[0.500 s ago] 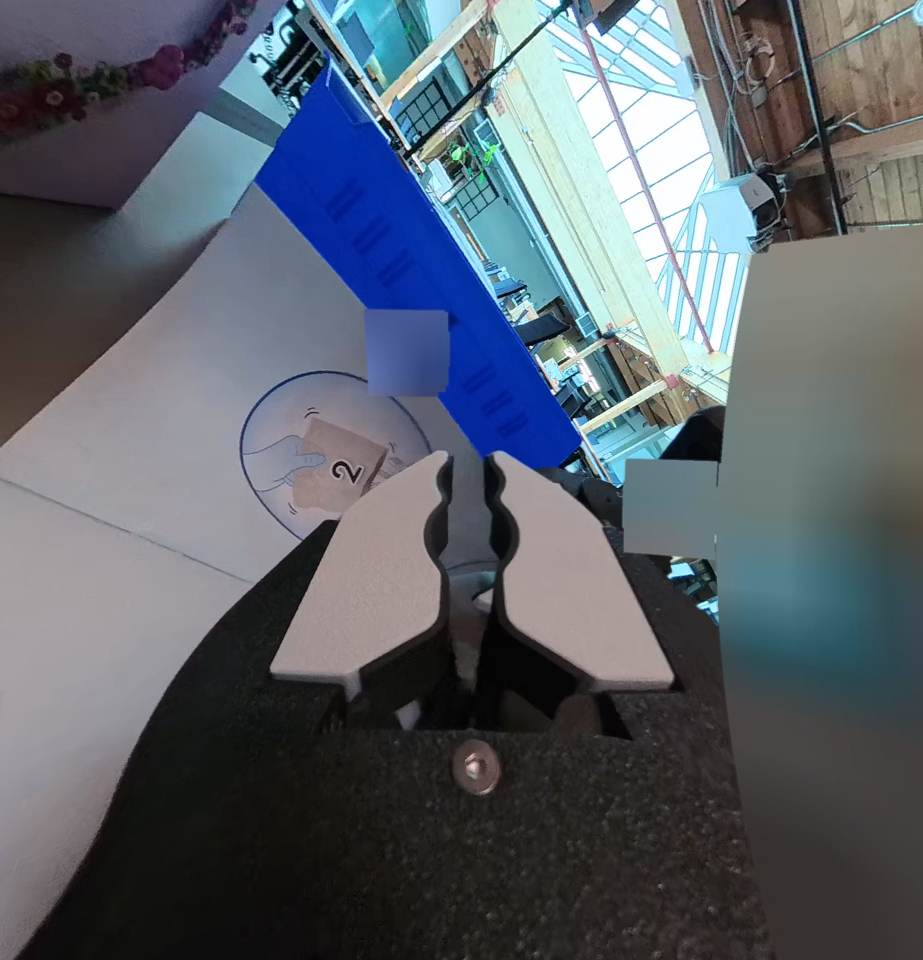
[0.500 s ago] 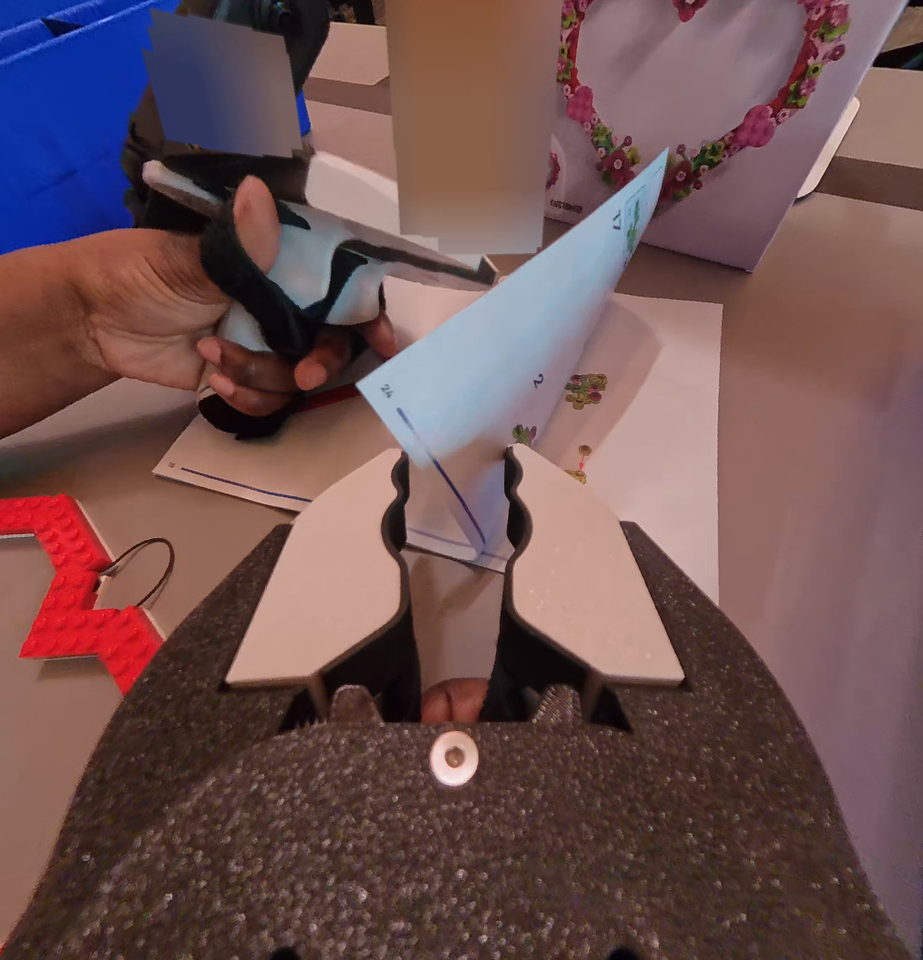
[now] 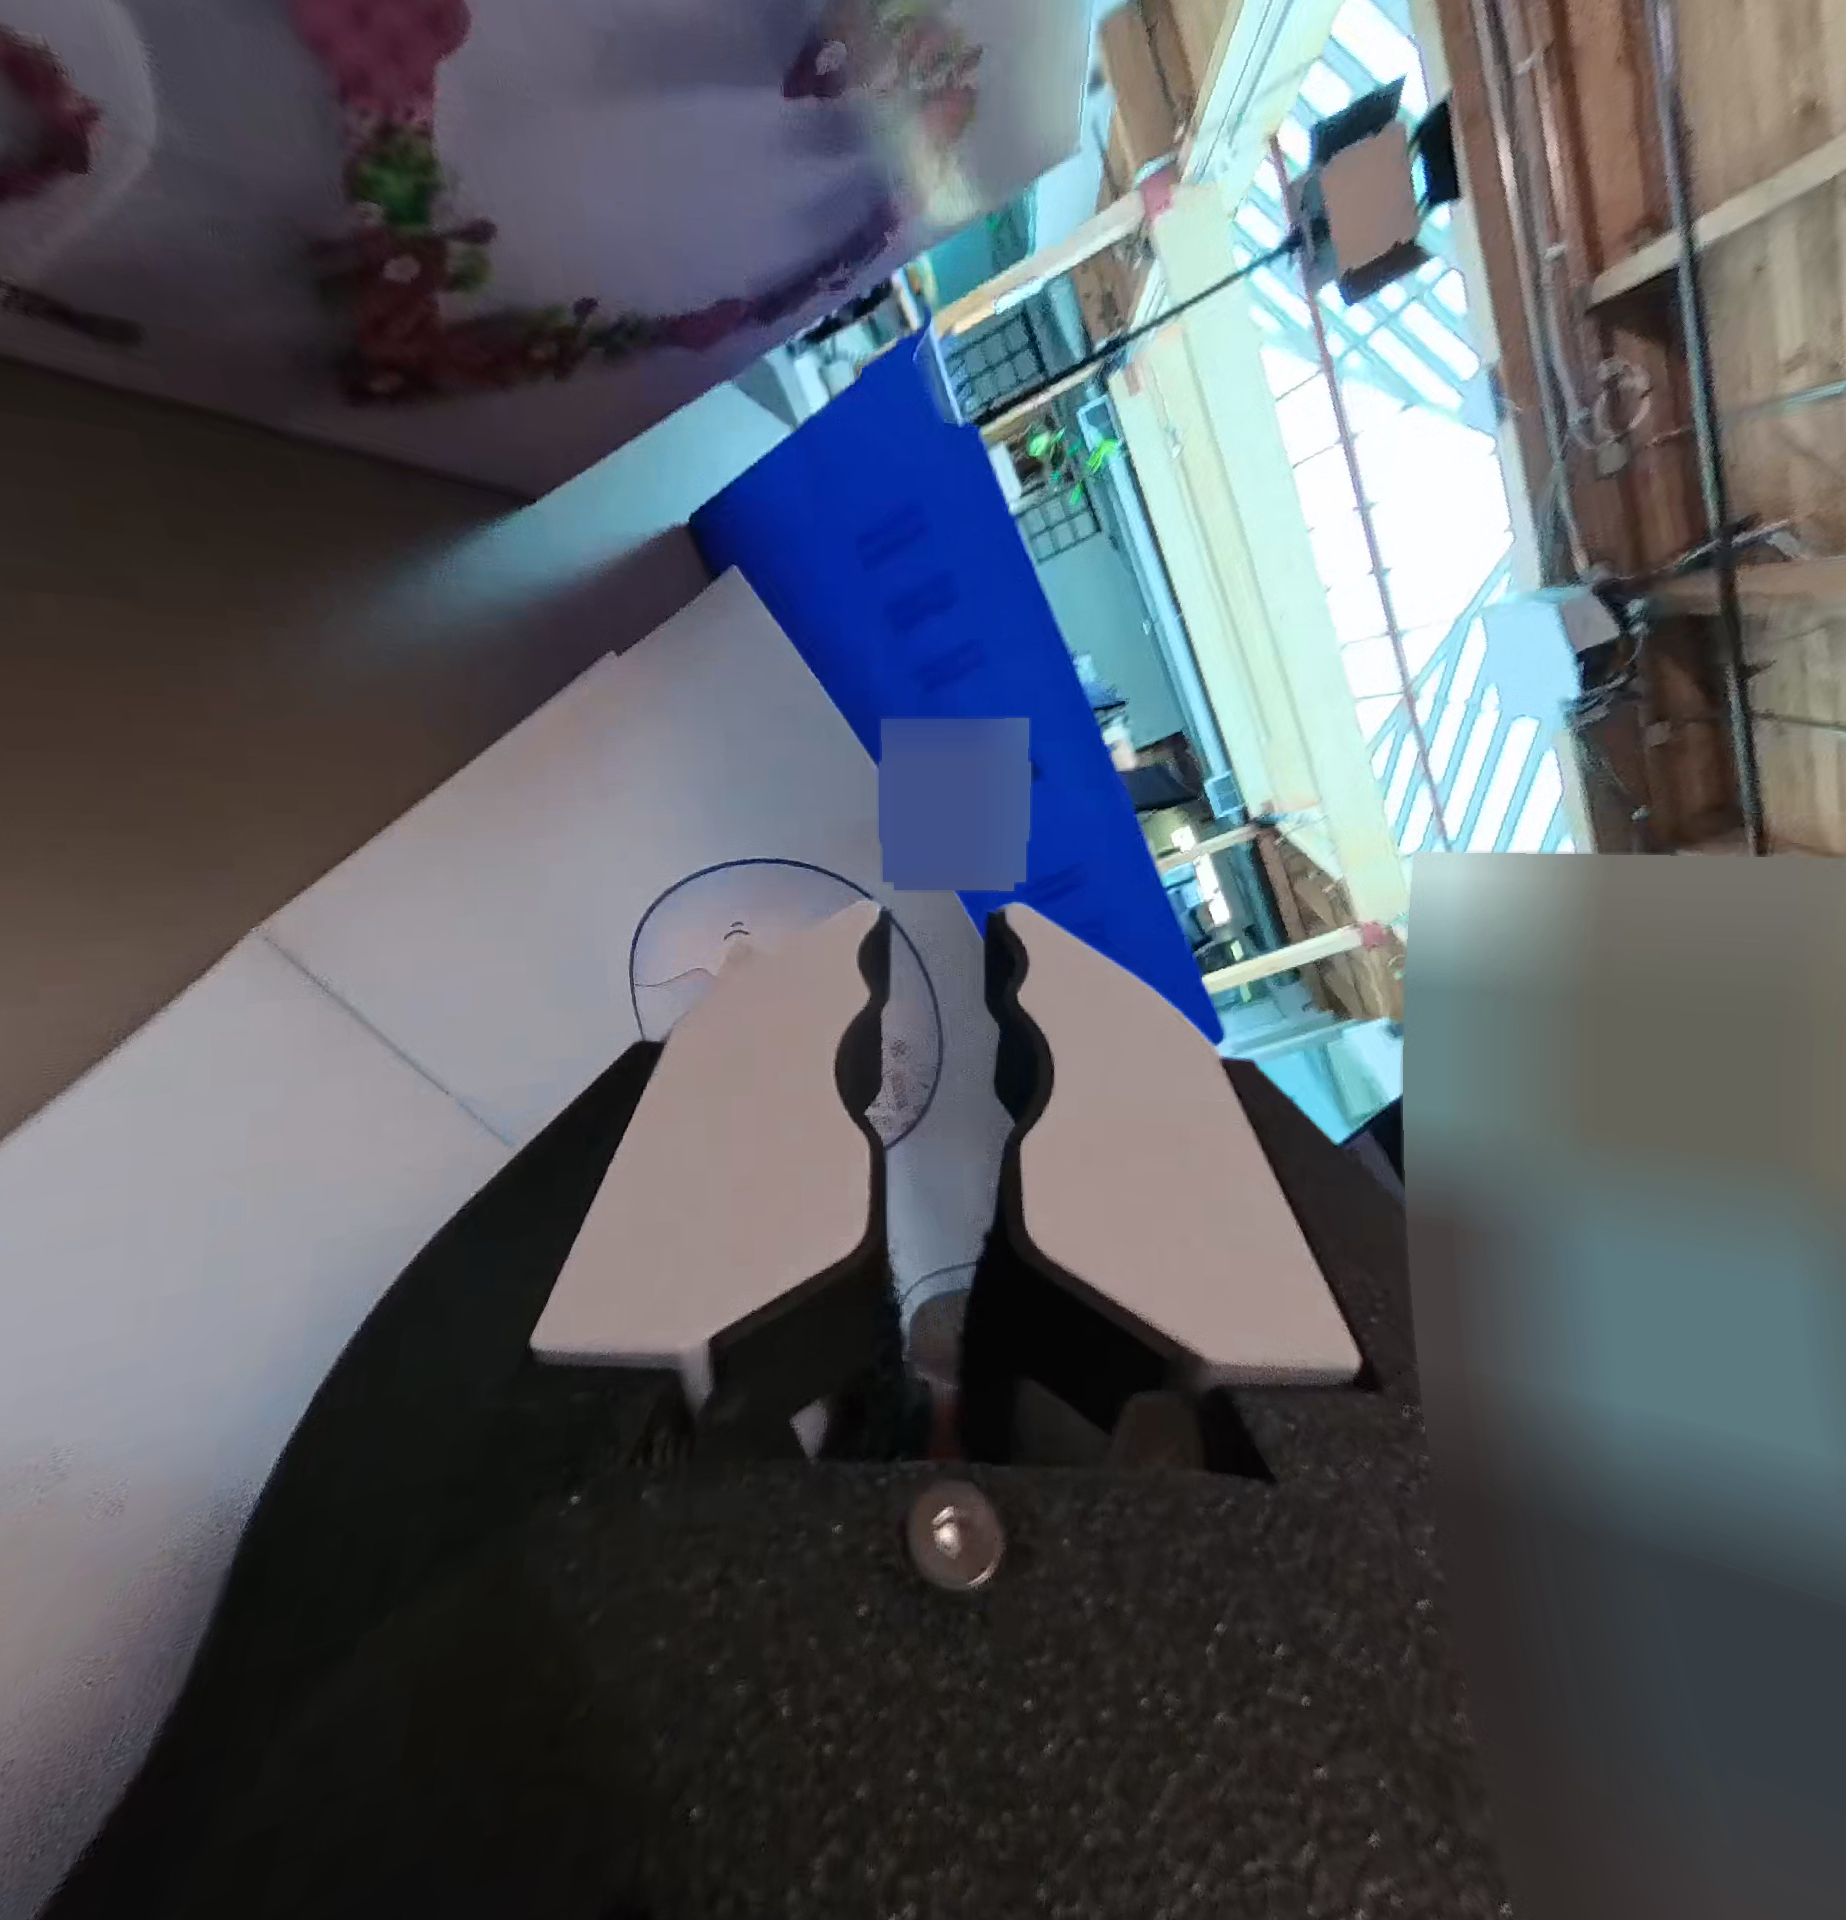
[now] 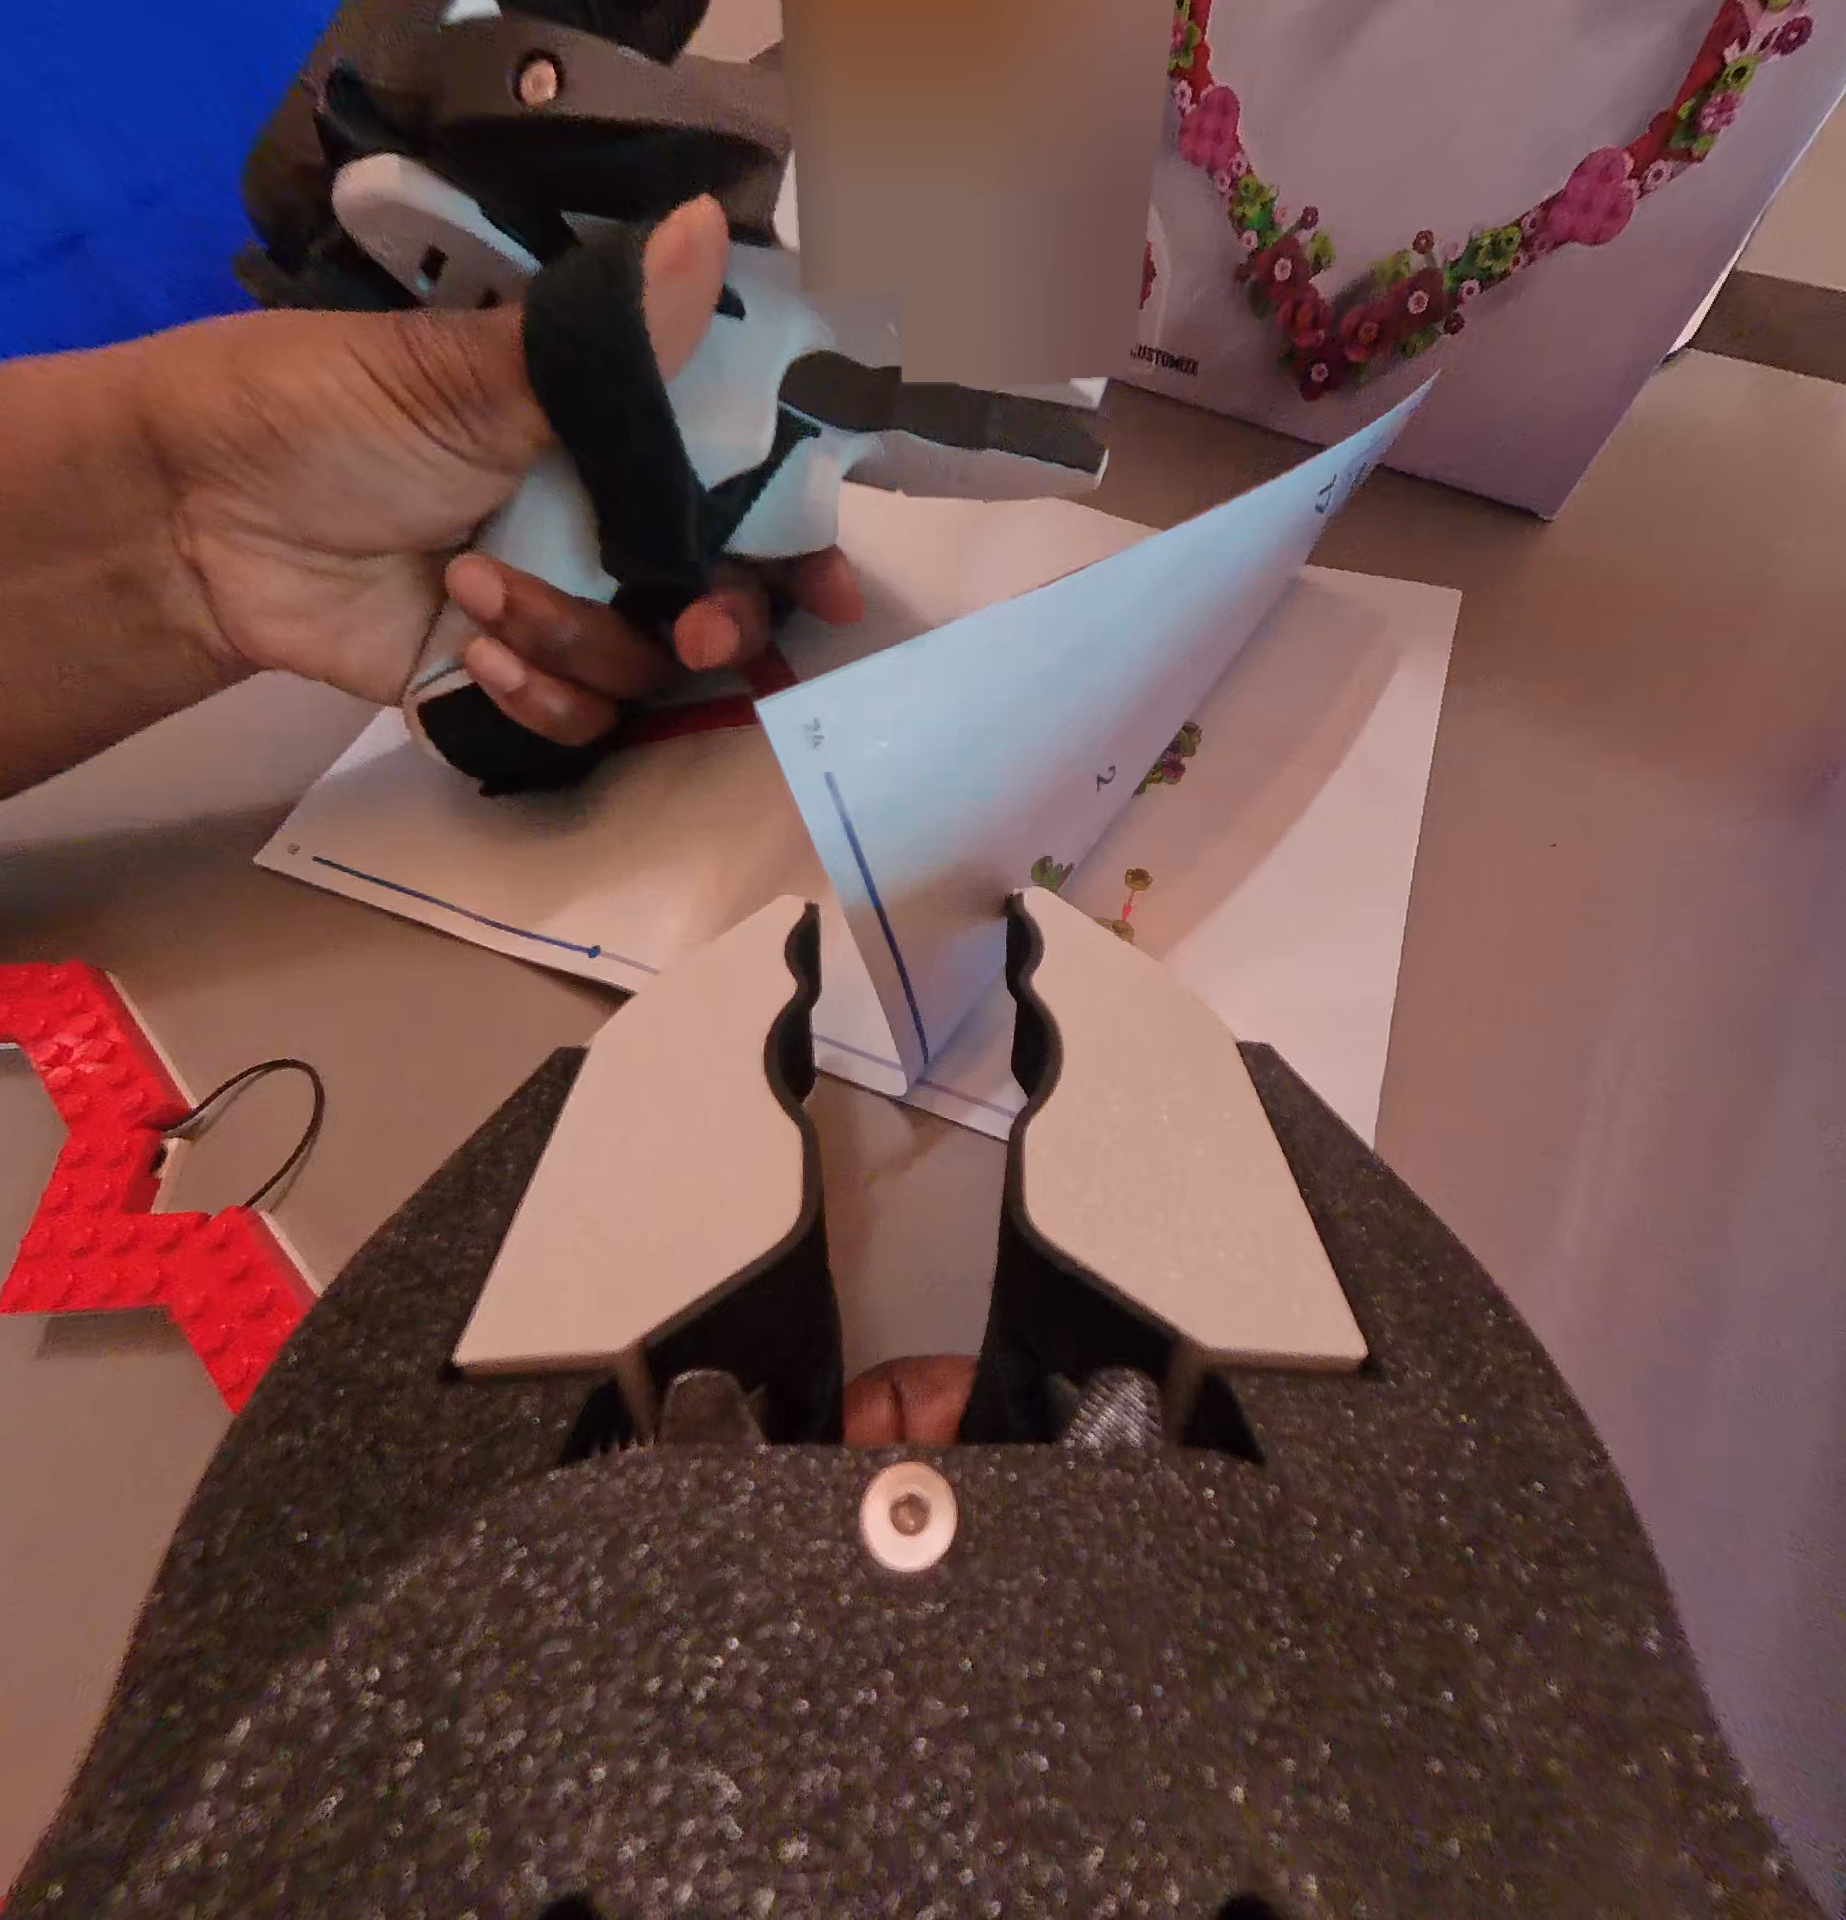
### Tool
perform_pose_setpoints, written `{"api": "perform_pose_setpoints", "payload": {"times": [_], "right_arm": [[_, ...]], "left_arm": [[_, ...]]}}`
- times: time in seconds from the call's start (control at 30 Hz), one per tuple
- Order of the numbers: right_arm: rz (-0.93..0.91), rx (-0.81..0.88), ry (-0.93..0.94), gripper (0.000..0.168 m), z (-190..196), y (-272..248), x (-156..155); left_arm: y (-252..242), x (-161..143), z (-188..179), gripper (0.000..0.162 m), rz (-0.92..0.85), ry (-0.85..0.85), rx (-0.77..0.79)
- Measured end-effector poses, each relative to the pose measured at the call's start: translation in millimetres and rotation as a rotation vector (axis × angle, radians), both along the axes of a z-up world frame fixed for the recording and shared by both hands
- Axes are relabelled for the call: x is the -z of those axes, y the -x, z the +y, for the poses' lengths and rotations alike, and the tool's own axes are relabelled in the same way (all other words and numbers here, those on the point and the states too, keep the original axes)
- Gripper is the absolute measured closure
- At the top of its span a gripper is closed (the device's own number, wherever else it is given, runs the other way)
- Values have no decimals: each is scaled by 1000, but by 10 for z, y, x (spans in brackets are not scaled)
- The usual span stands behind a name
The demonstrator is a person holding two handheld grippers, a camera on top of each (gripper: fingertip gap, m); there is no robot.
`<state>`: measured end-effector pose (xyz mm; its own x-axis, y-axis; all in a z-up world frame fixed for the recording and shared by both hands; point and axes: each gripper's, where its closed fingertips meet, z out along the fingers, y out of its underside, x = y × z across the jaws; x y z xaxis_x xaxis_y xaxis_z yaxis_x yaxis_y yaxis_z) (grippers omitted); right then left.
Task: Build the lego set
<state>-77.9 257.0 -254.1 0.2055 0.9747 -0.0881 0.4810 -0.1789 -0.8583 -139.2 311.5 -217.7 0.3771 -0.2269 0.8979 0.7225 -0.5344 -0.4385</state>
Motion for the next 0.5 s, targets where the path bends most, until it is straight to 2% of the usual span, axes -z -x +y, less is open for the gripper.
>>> {"api": "perform_pose_setpoints", "payload": {"times": [0.17,0.23,0.37,0.5], "right_arm": [[-46,-20,-66,134,-7,50,44],[-110,-31,-226,134,35,61,64],[-277,-94,-705,134,133,98,10],[-416,-196,-914,138,152,192,81]], "left_arm": [[-19,-57,19,134,148,4,29],[-29,-40,67,134,207,8,28],[-144,195,78,133,220,73,95],[-123,127,54,124,115,47,107]]}}
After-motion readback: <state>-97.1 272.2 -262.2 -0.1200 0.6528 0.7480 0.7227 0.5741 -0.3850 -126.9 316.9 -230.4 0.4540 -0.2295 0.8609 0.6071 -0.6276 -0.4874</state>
